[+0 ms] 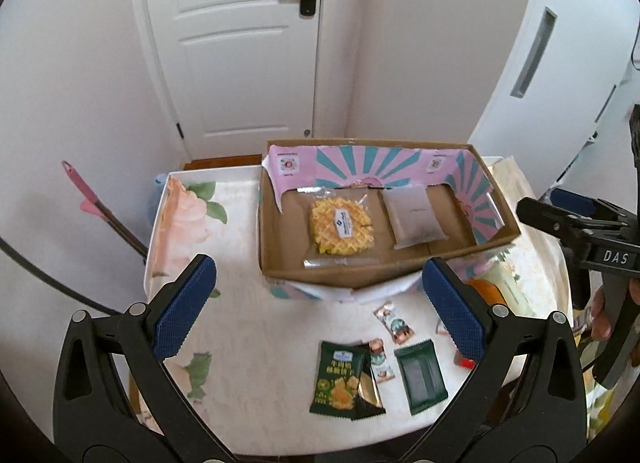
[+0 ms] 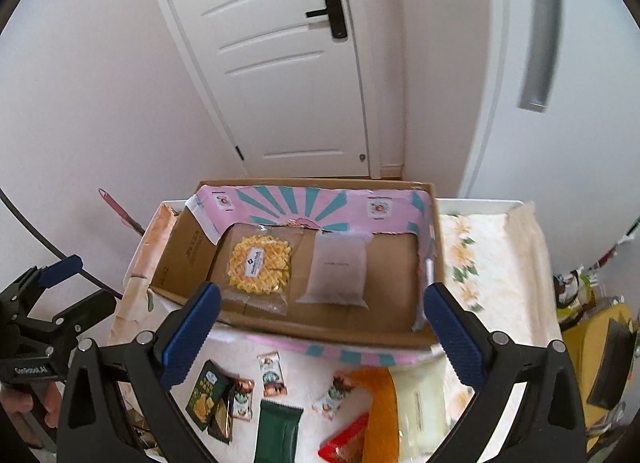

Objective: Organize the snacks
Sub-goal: 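Withdraw both grippers from the box toward the remaining snacks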

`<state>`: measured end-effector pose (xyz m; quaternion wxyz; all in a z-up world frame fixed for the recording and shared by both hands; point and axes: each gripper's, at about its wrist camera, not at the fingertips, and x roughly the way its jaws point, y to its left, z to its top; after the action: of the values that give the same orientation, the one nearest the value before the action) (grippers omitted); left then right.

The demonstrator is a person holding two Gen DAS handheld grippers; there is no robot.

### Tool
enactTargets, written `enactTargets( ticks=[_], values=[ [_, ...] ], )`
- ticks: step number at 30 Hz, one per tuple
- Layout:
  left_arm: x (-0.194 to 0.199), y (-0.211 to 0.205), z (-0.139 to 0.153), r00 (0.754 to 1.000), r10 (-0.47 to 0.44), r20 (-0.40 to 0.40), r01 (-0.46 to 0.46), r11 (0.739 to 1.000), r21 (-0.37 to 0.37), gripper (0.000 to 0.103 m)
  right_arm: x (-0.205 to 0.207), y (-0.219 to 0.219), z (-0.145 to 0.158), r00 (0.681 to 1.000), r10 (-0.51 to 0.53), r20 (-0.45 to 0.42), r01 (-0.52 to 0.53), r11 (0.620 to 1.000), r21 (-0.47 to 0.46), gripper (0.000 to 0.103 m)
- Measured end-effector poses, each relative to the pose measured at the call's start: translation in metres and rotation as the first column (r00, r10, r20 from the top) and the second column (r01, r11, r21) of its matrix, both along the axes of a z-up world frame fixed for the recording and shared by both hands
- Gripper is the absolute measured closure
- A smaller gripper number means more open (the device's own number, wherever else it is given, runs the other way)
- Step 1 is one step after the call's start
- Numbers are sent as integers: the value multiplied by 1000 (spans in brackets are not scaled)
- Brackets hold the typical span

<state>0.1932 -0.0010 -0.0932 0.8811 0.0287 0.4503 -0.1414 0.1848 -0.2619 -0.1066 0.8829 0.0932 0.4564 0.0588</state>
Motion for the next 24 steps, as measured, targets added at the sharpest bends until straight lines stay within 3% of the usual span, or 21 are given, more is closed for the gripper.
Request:
enactTargets(
  ticks=[14,24],
  values=[
    [-59,4,1,999,36,15,-36,999,-15,1,-79,-16,7,999,-36,35,38,997,-60,2],
    [-93,6,-46,995,43,-89,-44,999,-9,1,-114,-3,-17,998,55,39,-53,996,-69,2]
  ],
)
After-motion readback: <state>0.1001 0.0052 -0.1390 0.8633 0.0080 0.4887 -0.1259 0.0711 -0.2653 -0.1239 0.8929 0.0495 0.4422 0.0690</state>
